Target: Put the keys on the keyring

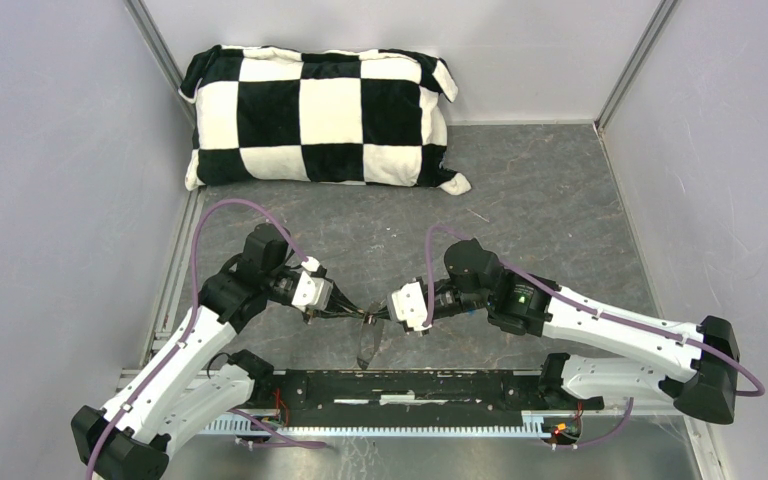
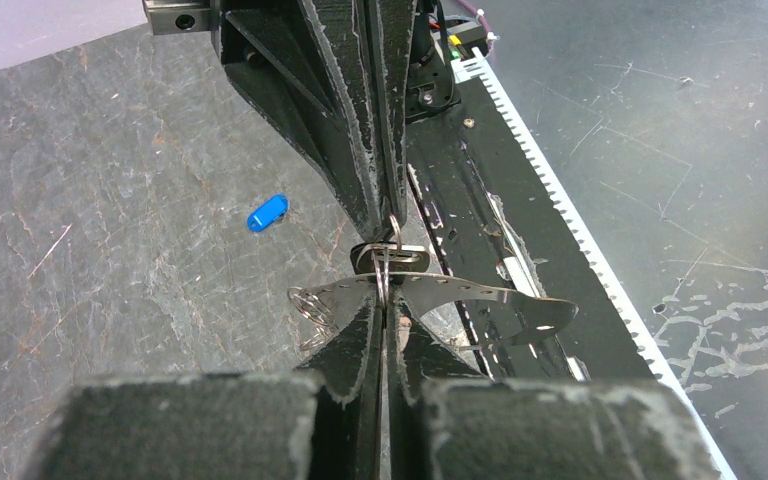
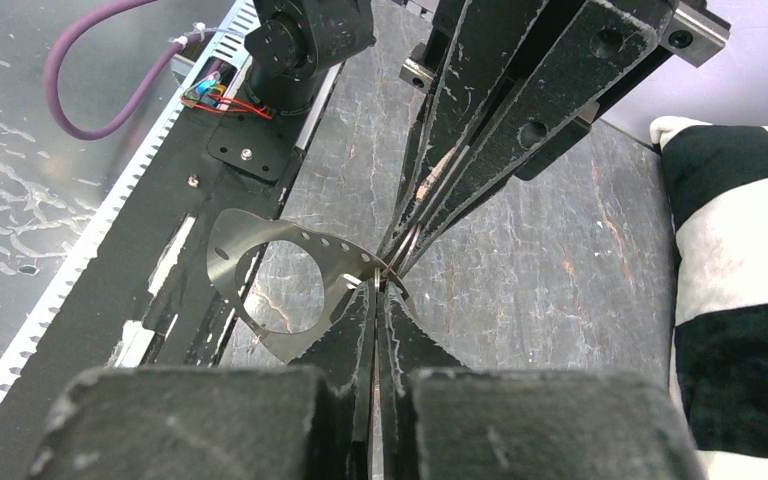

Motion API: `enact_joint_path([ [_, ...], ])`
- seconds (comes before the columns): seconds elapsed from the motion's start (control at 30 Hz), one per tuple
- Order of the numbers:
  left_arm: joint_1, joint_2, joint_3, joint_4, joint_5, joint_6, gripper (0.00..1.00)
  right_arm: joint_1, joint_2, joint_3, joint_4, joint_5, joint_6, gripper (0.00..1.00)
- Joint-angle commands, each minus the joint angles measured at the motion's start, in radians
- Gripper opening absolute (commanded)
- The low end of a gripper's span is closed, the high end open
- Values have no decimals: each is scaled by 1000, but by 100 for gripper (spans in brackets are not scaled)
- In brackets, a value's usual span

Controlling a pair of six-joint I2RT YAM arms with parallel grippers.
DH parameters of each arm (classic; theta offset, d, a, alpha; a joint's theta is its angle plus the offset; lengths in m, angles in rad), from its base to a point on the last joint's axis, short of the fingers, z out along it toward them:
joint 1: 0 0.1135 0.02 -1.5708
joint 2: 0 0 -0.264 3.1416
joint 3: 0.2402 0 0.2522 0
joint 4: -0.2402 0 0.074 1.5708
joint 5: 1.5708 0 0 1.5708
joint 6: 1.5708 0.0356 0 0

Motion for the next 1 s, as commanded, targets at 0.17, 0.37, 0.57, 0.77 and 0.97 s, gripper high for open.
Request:
enact_joint_path([
  [0.17, 5, -1, 48, 7, 32, 28, 2, 10, -3, 46, 48, 1, -14, 0],
  [0.37, 5, 2, 53, 8, 30, 25, 2, 16, 3, 52, 53, -8, -16, 0],
  [0.57, 5, 4, 52, 7, 25, 17, 2, 26, 0, 55, 50, -1, -26, 0],
  [0.77, 5, 6, 54, 8, 25, 15, 2, 27, -3, 61, 56, 31, -30, 0],
  [0.97, 5, -5, 61, 7, 35, 12, 2, 27, -26, 40, 22, 112, -50, 0],
])
